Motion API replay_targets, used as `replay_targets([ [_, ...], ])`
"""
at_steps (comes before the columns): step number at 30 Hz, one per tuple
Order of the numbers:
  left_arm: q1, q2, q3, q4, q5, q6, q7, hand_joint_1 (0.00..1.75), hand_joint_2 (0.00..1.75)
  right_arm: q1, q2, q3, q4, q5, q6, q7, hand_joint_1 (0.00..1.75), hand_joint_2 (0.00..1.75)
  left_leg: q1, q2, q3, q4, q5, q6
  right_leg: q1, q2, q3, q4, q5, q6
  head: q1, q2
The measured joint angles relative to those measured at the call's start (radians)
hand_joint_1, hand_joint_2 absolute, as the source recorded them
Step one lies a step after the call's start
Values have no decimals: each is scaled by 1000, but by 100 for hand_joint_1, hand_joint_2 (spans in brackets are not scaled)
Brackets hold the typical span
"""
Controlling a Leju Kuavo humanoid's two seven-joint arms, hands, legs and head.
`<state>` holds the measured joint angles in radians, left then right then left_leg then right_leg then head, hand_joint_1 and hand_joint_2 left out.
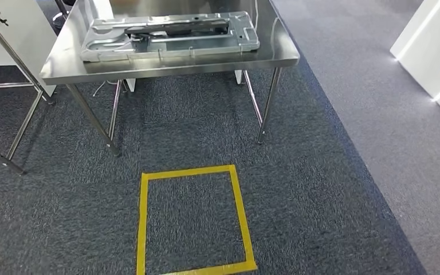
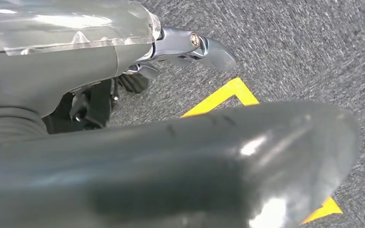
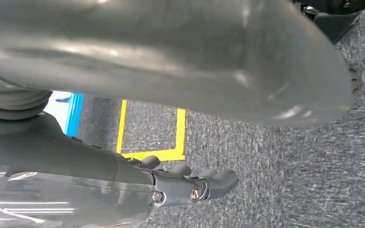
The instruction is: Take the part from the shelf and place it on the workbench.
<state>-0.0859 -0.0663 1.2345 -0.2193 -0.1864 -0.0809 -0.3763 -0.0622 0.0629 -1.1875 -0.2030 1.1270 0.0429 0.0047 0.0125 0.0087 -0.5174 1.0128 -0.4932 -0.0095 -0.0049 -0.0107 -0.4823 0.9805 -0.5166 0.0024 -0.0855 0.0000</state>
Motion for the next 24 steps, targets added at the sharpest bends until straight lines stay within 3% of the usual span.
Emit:
replay_targets([
  [3, 1, 1, 0, 0, 0, 0, -1, 0, 0, -1, 0, -3, 0, -1, 1, -9, 0, 0, 1, 1, -2, -14, 3, 21, 0, 3, -6, 8, -11, 17, 0, 0],
  [5, 1, 1, 0, 0, 0, 0, -1, 0, 0, -2, 0, -5, 0, -1, 1, -9, 0, 87, 4, 2, -6, -21, 10, 33, -2, 8, -39, 77, -57, 25, 0, 0],
  [7, 0, 2, 1, 0, 0, -1, 0, 0, 0, -1, 0, -5, 1, -1, 1, -8, 0, 175, 2, 3, -13, -21, 14, 39, -4, 9, -109, 218, -116, 29, 0, 0],
  [8, 0, 2, 2, 0, 0, -1, 1, 0, 0, 0, 0, -6, 1, -1, 1, -6, 0, 175, 0, 3, -15, -20, 15, 41, -5, 9, -139, 275, -132, 30, 0, 0],
  [9, 1, 3, 3, 0, 0, -1, 2, 0, 0, 1, 0, -6, 2, 0, 1, -5, 0, 175, -2, 3, -15, -20, 15, 41, -6, 9, -153, 299, -127, 30, 0, 0],
  [10, 1, 3, 5, 0, 0, -1, 4, 0, 0, 1, 0, -6, 2, 0, 0, -3, 0, 175, -4, 2, -14, -19, 15, 41, -7, 9, -147, 281, -103, 28, 0, 0],
  [12, 1, 2, 7, 0, 0, 0, 6, 0, 0, 1, -1, -6, 2, 0, -3, -1, 0, 175, -6, 1, -12, -18, 15, 40, -5, 9, -92, 153, -26, 17, 0, 0],
  [14, -1, 1, 8, 0, 0, 0, 7, 0, 0, 0, -2, -6, 2, 0, -4, -1, 0, 175, -11, 1, -12, -15, 13, 35, 1, 8, -45, 38, 17, 8, 0, 0],
  [16, -1, 1, 9, 1, 0, 0, 7, 0, 0, -2, -2, -6, 2, 0, -4, -1, 0, 175, -15, 2, -15, -11, 12, 32, 4, 7, -35, 10, 19, 5, 0, 0],
  [21, -2, 2, 12, 1, 0, 0, 9, 0, 0, 0, -2, -7, 3, -1, -7, 7, 0, 175, -13, 2, -18, -13, 14, 25, 3, 10, -40, 9, 25, 5, 0, 0],
  [24, -2, 4, 15, 1, 0, 0, 15, 0, 0, 1, -2, -13, 3, -2, -18, 34, 0, 175, -10, 3, -18, -18, 18, 19, 7, 11, -42, 9, 28, -1, 0, 0],
])
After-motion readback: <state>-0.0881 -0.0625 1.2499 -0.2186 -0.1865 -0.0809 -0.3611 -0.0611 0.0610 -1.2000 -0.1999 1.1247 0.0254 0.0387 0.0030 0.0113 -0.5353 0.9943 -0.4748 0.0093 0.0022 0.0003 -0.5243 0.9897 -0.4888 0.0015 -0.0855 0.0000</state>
